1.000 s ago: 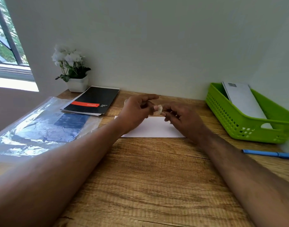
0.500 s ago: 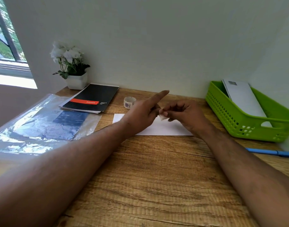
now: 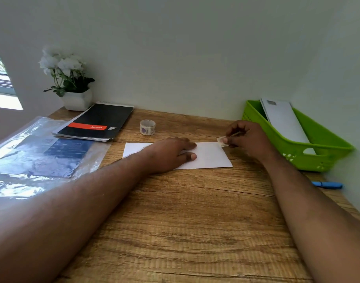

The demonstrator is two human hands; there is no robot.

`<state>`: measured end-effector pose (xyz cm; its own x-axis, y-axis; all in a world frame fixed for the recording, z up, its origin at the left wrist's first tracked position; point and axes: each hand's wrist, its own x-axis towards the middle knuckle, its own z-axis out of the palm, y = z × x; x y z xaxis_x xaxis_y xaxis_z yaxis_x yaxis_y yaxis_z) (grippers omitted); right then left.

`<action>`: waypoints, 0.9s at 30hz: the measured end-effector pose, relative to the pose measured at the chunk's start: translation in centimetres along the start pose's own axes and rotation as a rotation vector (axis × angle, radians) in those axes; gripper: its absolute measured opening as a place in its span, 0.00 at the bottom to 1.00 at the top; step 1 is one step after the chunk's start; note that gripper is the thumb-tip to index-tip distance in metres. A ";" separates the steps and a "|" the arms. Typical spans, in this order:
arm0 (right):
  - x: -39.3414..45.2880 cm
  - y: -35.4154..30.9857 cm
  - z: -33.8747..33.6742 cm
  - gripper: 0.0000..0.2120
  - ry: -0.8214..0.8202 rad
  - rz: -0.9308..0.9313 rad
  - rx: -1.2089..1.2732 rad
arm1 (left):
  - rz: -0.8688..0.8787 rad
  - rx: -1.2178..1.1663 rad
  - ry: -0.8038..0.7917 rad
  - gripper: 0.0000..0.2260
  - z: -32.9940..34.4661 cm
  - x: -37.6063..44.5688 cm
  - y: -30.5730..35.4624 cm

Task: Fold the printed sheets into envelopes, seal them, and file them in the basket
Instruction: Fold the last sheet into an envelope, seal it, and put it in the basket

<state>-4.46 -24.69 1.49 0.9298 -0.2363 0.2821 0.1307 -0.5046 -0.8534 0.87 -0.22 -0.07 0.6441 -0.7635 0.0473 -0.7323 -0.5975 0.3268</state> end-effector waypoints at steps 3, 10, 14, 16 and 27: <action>0.3 0.3 0.3 0.14 -0.015 0.016 -0.007 | 0.001 0.043 -0.038 0.24 -0.2 0.0 0.1; 0.0 -0.1 1.2 0.17 0.017 0.065 -0.016 | 0.058 0.131 -0.099 0.22 0.0 0.3 -0.1; 0.0 -0.2 1.5 0.18 0.027 0.096 0.008 | 0.056 0.146 -0.120 0.22 0.1 0.5 -0.2; 0.0 -0.3 1.6 0.18 0.036 0.113 0.019 | 0.056 0.144 -0.124 0.22 0.0 0.5 -0.2; 0.0 0.2 2.2 0.19 0.052 0.097 -0.054 | 0.127 0.230 -0.091 0.22 0.2 0.5 0.6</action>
<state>-3.70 -22.92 0.38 0.9179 -0.3284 0.2227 0.0205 -0.5211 -0.8532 0.78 -1.02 -0.01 0.5294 -0.8483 -0.0139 -0.8434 -0.5280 0.1000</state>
